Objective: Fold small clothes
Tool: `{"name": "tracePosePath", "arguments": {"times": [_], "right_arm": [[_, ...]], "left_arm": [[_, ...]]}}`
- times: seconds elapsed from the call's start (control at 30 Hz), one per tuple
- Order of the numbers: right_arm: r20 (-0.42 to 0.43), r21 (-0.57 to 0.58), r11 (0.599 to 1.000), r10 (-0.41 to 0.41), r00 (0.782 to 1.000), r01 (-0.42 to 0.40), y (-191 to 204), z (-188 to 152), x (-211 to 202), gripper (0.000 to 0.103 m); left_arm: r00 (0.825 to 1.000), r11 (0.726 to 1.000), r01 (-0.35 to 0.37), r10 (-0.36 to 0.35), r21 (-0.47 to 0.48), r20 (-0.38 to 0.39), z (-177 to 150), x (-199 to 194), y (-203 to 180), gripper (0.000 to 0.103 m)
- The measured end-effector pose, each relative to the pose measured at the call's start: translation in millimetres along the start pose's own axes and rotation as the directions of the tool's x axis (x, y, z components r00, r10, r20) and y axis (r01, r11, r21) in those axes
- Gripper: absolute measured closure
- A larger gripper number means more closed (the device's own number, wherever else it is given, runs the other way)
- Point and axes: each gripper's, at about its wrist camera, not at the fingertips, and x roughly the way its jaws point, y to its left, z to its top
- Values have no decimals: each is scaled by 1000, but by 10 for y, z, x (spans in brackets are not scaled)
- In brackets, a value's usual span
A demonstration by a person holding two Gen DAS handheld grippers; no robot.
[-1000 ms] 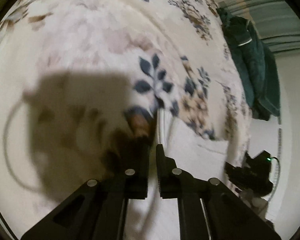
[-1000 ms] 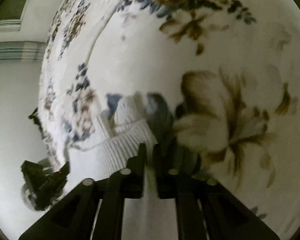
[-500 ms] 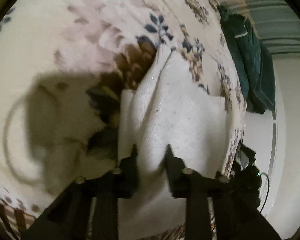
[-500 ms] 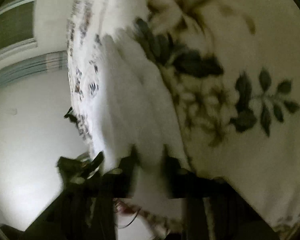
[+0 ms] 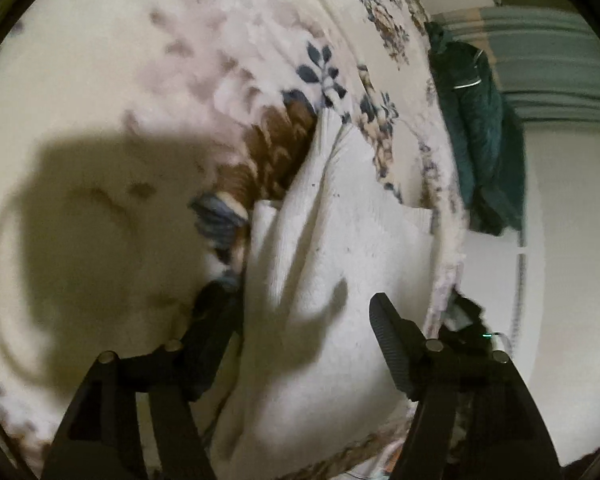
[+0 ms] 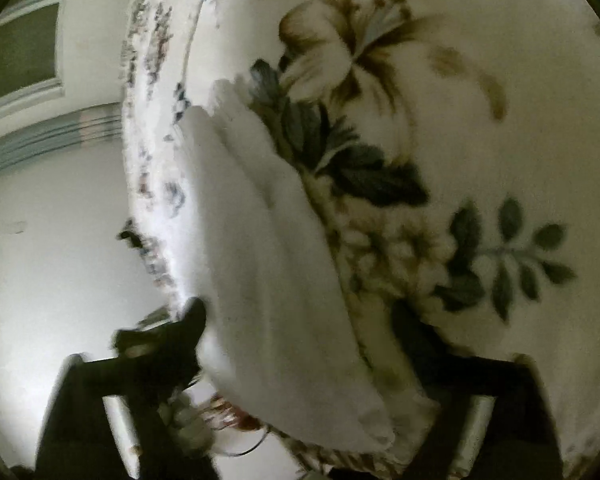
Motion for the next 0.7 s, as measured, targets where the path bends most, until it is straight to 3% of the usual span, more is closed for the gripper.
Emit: {"name": "tracePosePath", "arguments": {"times": [0.13,0.23,0.27,0.3,0.33,0.37,0.4,0.57,0.7], "right_arm": [[-168,11,993,122,978,-121,-128,42,423,6],[-240,-49,993,96,966,-111,-67,32,708,5],[-242,-66,992,91,966,-110,-27,29,748,5],[-243,-83,990,89,966,-112,24,22,784,13],[-241,-107,988,79,967,-107,92,8,821,38],[-234,-114,990,59,971,-88,119,0,839,47],[-221,-102,991,64,973,-88,130,-6,837,53],[-155,-96,991,76,985,-92,427,-42,644,59],[-107,-128,984,112,988,-125,835,122,395,59]], "left_arm": [[991,997,81,-82,-13,-106,36,371,119,37],[986,995,100,-96,27,-133,63,538,55,37],[986,993,114,-109,38,-125,73,551,7,38],[987,991,122,-116,52,-113,75,543,-43,39],[988,991,118,-110,67,-104,70,513,-90,49],[990,990,114,-106,79,-95,66,481,-136,66],[991,989,119,-113,87,-72,72,411,-199,67],[993,986,119,-116,121,-33,177,180,-554,71],[989,975,146,-147,169,-6,529,81,-964,71]]}}
